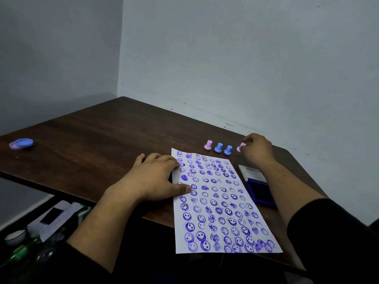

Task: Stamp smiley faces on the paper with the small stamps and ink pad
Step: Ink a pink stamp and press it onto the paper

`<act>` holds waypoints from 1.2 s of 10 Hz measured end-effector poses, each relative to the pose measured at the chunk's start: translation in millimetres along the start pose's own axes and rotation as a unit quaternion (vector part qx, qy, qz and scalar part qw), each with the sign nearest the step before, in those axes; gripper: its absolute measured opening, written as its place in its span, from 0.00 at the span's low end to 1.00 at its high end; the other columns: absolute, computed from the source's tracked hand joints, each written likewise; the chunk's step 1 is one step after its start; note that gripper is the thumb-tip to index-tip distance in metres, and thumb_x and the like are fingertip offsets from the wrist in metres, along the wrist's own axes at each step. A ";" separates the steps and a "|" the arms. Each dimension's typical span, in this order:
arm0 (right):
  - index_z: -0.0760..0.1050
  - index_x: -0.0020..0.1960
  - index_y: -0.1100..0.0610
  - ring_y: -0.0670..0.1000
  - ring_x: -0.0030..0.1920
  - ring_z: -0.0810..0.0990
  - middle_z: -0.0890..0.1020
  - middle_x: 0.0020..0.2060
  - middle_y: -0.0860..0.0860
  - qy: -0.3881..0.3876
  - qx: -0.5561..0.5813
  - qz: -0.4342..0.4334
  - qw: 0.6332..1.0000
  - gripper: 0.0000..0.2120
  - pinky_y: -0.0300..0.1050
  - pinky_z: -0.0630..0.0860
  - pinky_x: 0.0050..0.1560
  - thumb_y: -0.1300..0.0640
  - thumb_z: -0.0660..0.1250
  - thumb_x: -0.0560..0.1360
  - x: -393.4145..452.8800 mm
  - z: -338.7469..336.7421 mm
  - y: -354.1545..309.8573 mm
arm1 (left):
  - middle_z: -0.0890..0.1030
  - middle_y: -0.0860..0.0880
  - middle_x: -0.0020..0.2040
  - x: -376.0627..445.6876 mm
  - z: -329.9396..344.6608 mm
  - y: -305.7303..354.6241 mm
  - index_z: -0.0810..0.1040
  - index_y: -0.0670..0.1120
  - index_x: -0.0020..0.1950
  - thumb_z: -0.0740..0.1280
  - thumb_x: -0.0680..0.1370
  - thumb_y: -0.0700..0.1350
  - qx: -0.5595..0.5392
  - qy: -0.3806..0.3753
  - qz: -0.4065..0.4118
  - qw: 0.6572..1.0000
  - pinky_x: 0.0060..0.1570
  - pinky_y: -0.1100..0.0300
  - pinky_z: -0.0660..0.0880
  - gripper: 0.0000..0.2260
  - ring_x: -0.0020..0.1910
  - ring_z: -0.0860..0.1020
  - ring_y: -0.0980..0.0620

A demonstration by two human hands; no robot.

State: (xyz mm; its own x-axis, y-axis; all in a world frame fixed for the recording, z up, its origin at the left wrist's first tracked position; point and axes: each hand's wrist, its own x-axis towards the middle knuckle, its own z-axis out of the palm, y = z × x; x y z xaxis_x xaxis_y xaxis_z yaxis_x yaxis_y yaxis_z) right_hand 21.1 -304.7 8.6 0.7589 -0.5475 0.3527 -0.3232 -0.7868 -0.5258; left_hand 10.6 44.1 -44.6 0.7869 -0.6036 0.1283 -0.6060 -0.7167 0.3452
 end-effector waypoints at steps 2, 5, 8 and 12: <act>0.82 0.63 0.57 0.55 0.59 0.84 0.87 0.58 0.54 -0.016 -0.032 0.005 0.999 0.15 0.44 0.77 0.58 0.59 0.76 0.77 8.8 13.7 5.4 | 0.65 0.60 0.77 0.6 -0.5 0.8 0.66 0.58 0.76 0.55 0.64 0.81 -0.002 -0.001 -0.001 1.000 0.75 0.41 0.47 0.46 0.76 0.58 0.54; 0.82 0.60 0.56 0.57 0.54 0.86 0.87 0.55 0.56 -0.038 -0.035 0.008 0.999 0.12 0.51 0.82 0.58 0.58 0.75 0.77 7.5 24.4 13.9 | 0.65 0.60 0.77 -0.6 -2.5 1.8 0.66 0.57 0.76 0.57 0.66 0.79 -0.004 -0.004 -0.001 1.000 0.75 0.42 0.47 0.44 0.75 0.58 0.54; 0.79 0.70 0.52 0.55 0.62 0.83 0.85 0.63 0.52 -0.053 -0.063 -0.025 0.996 0.22 0.52 0.80 0.63 0.54 0.74 0.77 8.9 20.5 3.8 | 0.65 0.60 0.76 -1.5 -3.5 2.4 0.66 0.58 0.76 0.56 0.65 0.80 -0.002 -0.008 0.002 1.000 0.75 0.41 0.47 0.44 0.75 0.58 0.53; 0.85 0.61 0.45 0.54 0.64 0.82 0.87 0.60 0.48 -0.054 -0.143 -0.083 0.985 0.12 0.53 0.74 0.68 0.48 0.70 0.80 7.8 23.9 -1.9 | 0.66 0.60 0.76 -0.7 -3.6 2.4 0.67 0.58 0.75 0.55 0.63 0.80 0.001 -0.007 0.001 1.000 0.75 0.40 0.48 0.45 0.75 0.59 0.53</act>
State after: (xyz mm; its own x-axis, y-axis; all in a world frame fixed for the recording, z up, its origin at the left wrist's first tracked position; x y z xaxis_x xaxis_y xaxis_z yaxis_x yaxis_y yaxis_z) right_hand 41.2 -300.7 -6.2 0.8655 -0.3838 0.3219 -0.3247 -0.9191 -0.2231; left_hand 9.0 44.1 -40.5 0.7838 -0.6099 0.1169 -0.6082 -0.7158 0.3431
